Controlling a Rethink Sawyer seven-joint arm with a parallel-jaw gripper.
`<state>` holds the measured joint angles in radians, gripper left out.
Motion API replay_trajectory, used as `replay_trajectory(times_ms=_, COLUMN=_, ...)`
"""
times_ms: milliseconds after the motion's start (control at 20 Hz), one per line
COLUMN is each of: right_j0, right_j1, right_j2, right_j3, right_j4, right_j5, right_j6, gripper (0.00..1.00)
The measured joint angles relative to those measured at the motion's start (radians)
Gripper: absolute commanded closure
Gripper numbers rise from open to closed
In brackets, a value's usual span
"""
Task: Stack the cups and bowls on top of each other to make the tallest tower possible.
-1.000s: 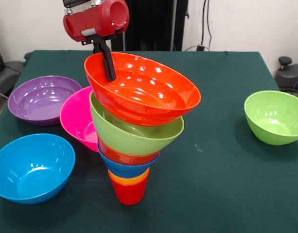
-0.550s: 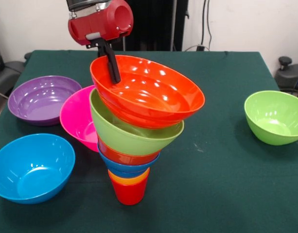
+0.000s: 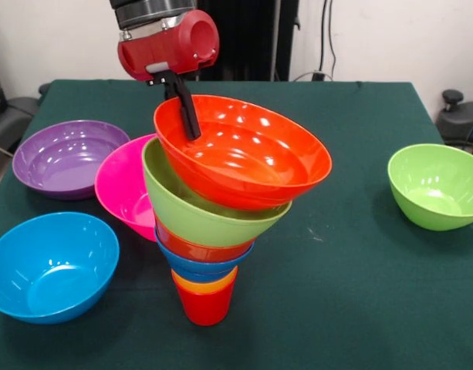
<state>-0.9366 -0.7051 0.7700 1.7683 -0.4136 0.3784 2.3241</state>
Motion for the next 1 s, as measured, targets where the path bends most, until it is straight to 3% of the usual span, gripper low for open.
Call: replay_trajectory(times_ms=1000, right_j0=-0.039, right_j1=0.006, right_j2=0.013, right_j3=0.000, right_j4=-0.010, right_j5=0.000, right_j6=0.000, gripper=1.00)
